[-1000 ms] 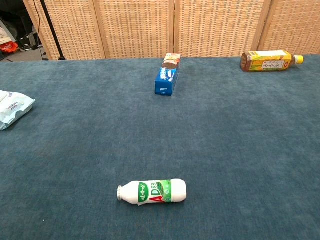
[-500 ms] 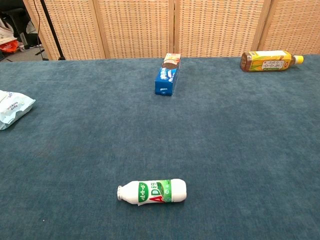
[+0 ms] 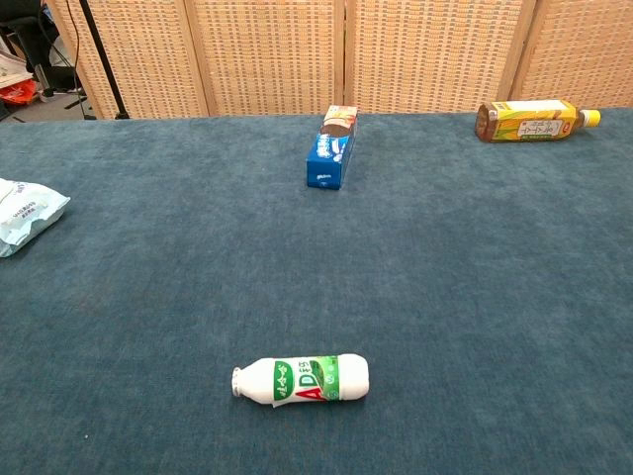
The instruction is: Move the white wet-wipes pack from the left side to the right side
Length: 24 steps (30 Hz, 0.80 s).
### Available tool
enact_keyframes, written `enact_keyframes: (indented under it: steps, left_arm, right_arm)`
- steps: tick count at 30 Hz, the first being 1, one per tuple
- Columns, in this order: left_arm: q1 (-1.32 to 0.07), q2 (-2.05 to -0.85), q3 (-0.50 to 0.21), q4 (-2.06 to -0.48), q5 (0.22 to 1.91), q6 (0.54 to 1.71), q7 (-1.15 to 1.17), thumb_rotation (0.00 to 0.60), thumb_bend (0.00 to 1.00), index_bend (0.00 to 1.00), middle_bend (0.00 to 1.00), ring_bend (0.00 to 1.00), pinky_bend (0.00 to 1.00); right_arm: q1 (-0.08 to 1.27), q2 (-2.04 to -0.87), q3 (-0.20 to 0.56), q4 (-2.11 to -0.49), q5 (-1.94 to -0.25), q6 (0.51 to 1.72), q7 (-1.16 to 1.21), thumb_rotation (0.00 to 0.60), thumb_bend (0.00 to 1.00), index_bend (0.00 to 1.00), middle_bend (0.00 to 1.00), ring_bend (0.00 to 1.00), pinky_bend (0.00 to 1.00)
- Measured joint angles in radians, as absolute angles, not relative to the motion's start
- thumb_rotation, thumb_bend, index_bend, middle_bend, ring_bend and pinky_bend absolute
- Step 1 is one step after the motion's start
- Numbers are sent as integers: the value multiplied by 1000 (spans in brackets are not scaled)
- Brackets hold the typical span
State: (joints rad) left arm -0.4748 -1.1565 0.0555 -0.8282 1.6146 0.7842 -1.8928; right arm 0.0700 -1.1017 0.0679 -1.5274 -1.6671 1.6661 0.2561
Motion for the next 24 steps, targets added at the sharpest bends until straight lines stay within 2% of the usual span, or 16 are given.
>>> enact_keyframes:
  steps: [15,24]
  left_arm:
    - [-581,-1296,118,-639,1621,644,-2123,600,1000,0,0,0,0]
    - [-615,-1337,141,-606,1632,640,-2166,600,1000,0,0,0,0]
  right_arm:
    - [80,-1100,69,-1534,-1655,1644,253,600,0,0,0,0,0]
    - [82,-1100,70,-1539,-1650,1638,248,600,0,0,0,0,0]
